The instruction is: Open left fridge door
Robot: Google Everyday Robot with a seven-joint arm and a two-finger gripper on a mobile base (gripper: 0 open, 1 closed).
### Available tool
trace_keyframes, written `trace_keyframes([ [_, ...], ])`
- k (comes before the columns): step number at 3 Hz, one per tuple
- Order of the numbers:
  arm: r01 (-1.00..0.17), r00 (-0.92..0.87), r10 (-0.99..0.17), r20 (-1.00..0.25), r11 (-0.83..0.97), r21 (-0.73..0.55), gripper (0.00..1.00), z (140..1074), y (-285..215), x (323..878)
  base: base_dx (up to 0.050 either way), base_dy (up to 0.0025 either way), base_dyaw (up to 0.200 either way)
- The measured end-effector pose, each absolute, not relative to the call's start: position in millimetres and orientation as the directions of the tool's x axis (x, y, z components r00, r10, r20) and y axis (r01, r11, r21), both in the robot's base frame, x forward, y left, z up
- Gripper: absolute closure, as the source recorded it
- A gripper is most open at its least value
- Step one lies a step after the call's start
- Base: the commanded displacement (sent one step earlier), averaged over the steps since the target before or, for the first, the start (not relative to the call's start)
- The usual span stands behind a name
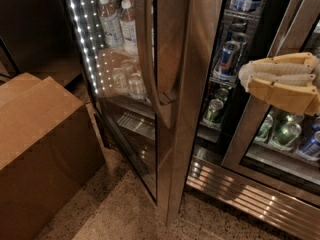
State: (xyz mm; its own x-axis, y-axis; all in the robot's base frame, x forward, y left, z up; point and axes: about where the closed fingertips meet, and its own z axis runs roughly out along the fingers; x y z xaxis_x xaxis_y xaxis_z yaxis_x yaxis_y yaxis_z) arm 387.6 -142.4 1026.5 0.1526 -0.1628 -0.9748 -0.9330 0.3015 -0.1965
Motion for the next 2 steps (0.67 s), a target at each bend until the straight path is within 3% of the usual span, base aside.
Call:
trace_keyframes([
  [1, -0.933, 0.153, -0.163, -0.975, 0.302, -0.196, 0.19, 1026.6, -142.3, 387.6, 0.0, 0.0, 0.0],
  [2, -0.933, 0.153, -0.163, -0.975, 0.301, -0.197, 0.0, 1026.8, -141.9, 387.4, 0.0, 0.0, 0.0],
])
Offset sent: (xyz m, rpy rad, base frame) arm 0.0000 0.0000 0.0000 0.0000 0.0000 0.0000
